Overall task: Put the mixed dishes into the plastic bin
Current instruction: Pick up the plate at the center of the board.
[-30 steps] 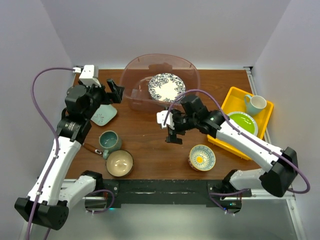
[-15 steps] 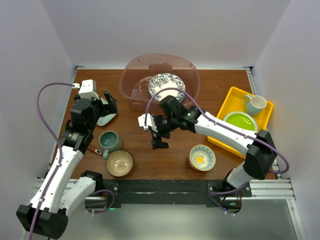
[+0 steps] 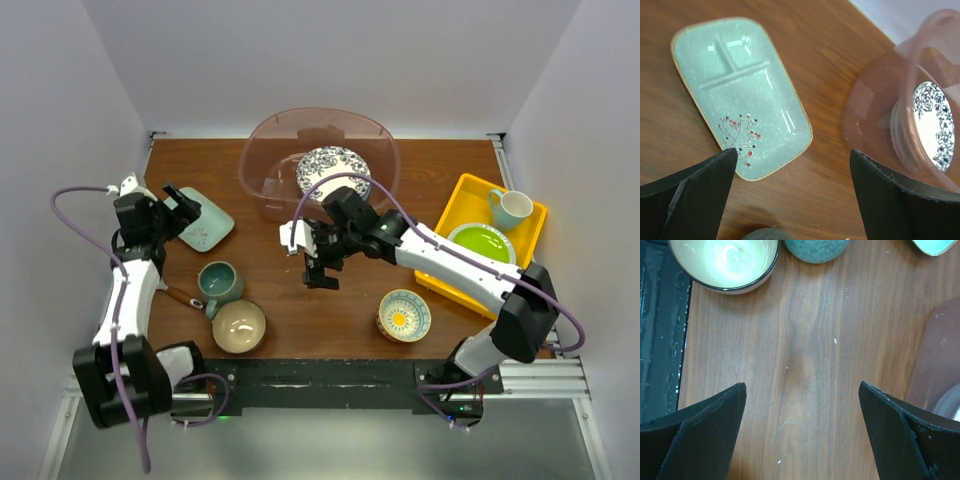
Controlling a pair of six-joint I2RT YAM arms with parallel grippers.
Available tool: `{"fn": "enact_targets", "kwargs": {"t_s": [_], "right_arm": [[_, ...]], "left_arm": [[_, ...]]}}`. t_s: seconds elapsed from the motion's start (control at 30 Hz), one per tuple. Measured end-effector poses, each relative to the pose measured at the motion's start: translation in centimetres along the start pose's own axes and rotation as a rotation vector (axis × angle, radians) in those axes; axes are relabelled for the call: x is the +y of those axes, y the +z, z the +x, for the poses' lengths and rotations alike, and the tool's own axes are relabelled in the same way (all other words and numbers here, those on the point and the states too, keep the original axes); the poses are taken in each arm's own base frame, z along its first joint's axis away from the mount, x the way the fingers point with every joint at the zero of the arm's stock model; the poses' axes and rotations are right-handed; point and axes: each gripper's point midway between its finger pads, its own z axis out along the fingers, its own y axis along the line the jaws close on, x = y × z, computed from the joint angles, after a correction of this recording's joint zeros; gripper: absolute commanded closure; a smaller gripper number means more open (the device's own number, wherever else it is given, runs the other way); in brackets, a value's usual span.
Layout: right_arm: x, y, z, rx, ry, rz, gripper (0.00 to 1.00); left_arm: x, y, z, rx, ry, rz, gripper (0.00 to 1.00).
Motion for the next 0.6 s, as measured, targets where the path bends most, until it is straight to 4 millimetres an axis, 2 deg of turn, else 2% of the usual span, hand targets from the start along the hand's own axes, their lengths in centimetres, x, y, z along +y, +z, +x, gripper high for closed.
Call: {"fn": "enact_targets", "kwargs": {"t_s": [0.1, 0.23, 0.27, 0.37, 0.6], "right_arm": [[-0.1, -1.0, -0.3, -0.016, -0.005, 0.018, 0.02], [-0.4, -2.1, -0.6, -0.035, -0.009, 0.044, 0.02], [-0.5, -2.2, -0.6, -0.037, -0.008, 0.047, 0.02], [-0.6, -2.5, -0.5, -0.041, -0.003, 0.052, 0.02], [-0.3, -2.4, -0.2, -0.047, 0.005, 0.036, 0.02]], "left_arm": [[1.7, 2.2, 2.2, 0.105, -0.107, -0.023, 0.06], [3.3, 3.9, 4.6, 0.199, -0.182, -0.060, 0.20], [3.7, 4.2, 4.8, 0.206, -0.195, -0.065, 0.24], [4.9, 4.8, 5.0, 0.217, -0.231, -0.084, 0.29], [7.7, 6.4, 6.2, 0.265, -0.273, -0.161, 0.30]]}}
